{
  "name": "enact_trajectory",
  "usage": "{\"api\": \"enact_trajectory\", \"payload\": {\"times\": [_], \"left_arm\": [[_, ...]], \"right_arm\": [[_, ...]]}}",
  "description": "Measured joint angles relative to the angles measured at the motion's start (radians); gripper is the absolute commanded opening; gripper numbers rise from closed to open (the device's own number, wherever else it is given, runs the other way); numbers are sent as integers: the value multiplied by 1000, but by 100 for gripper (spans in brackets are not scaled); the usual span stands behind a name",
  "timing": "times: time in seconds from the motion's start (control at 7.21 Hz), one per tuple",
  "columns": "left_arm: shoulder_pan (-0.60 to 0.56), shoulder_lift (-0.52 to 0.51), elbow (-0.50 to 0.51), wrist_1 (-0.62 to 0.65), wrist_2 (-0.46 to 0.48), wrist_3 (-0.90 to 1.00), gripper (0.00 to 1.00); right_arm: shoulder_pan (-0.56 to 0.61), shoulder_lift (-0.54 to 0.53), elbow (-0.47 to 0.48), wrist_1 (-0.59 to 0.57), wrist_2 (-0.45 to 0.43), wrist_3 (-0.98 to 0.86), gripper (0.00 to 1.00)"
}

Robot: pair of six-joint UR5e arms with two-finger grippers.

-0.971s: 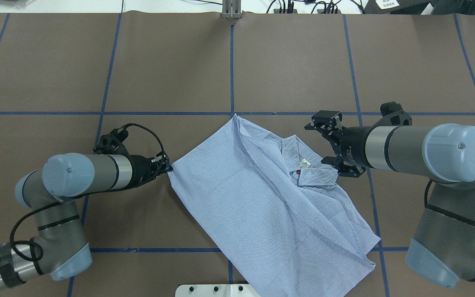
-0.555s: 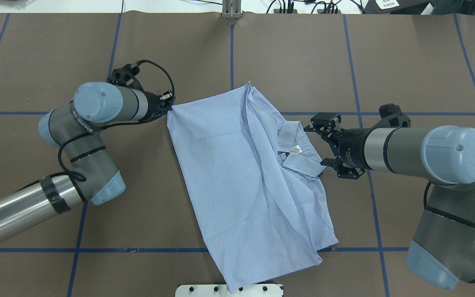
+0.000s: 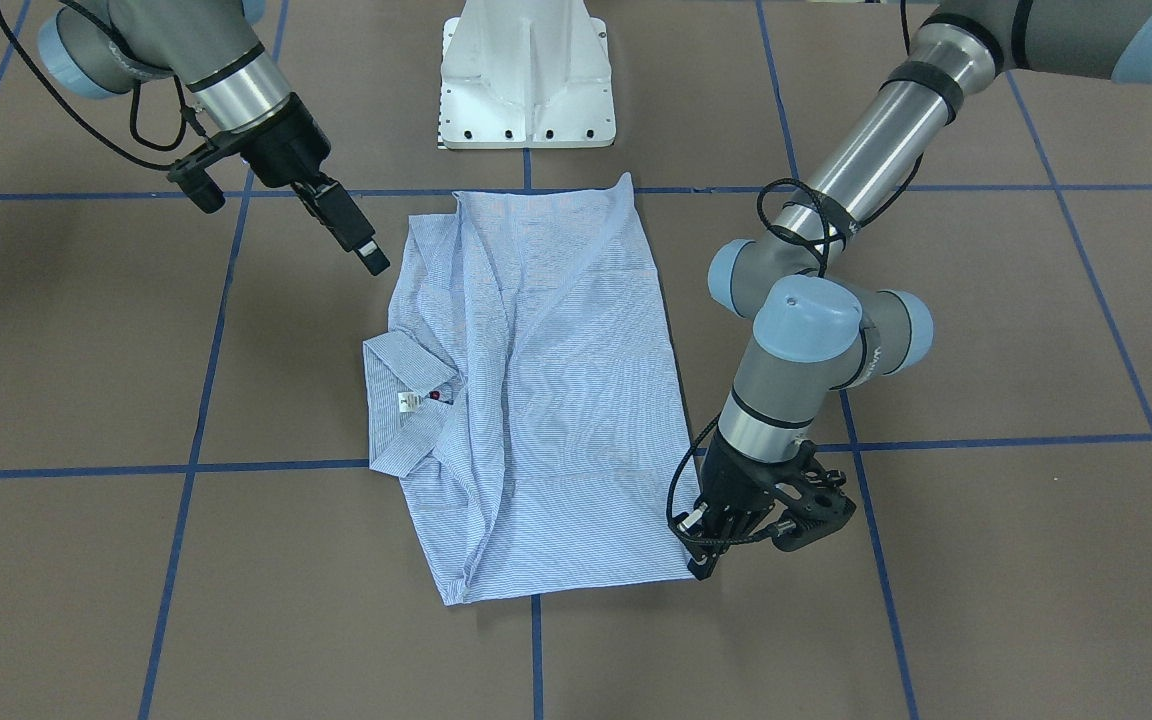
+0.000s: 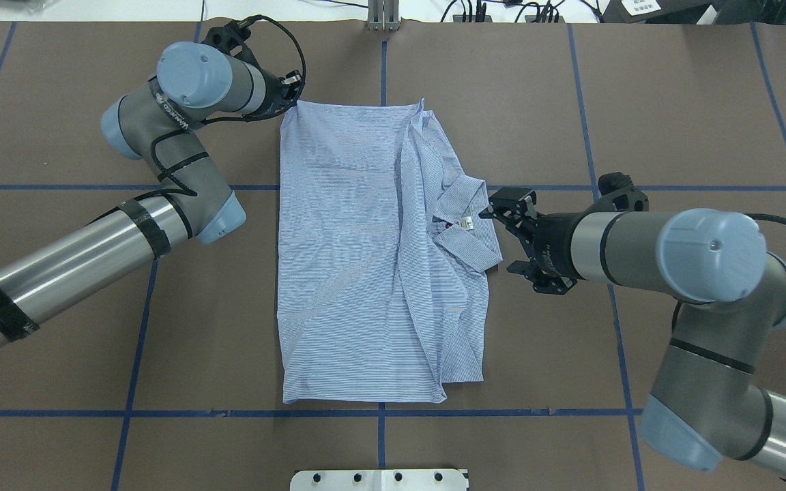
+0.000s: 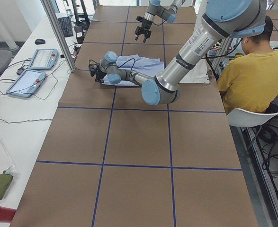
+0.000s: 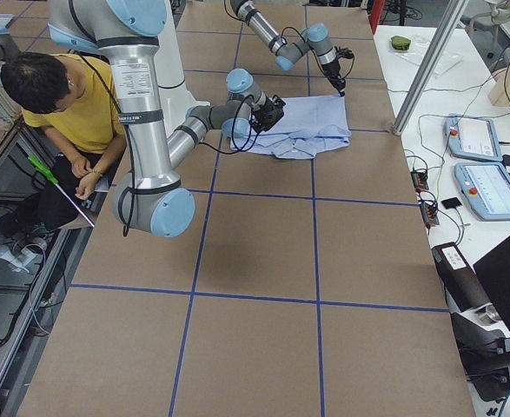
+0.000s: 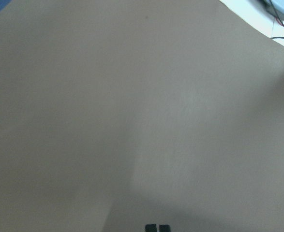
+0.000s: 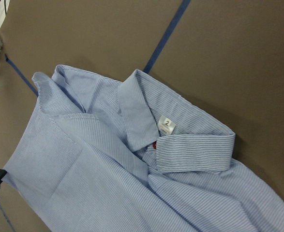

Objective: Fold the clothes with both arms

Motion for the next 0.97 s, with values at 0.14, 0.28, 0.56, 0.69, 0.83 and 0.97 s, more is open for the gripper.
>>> {"api": "enact_trajectory", "payload": {"times": [0.14, 0.28, 0.56, 0.69, 0.83, 0.97], "left_arm": [[-9, -8, 5, -3, -8, 18, 54], [-29, 10, -20, -4, -41, 44, 54], [-107, 147, -204, 0, -190, 104, 54], [-151, 215, -297, 4, -261, 123, 54], [-178, 257, -348, 5, -305, 133, 54], [-193, 278, -368, 5, -323, 141, 54]], "right_arm": [[-8, 55, -44, -2, -43, -11, 100], [-16, 100, -84, -13, -71, -45, 100], [-40, 206, -172, -98, -86, -170, 100], [-73, 240, -191, -175, -92, -292, 100], [-110, 265, -197, -264, -104, -435, 100], [-138, 290, -199, -353, -113, -556, 100]]}}
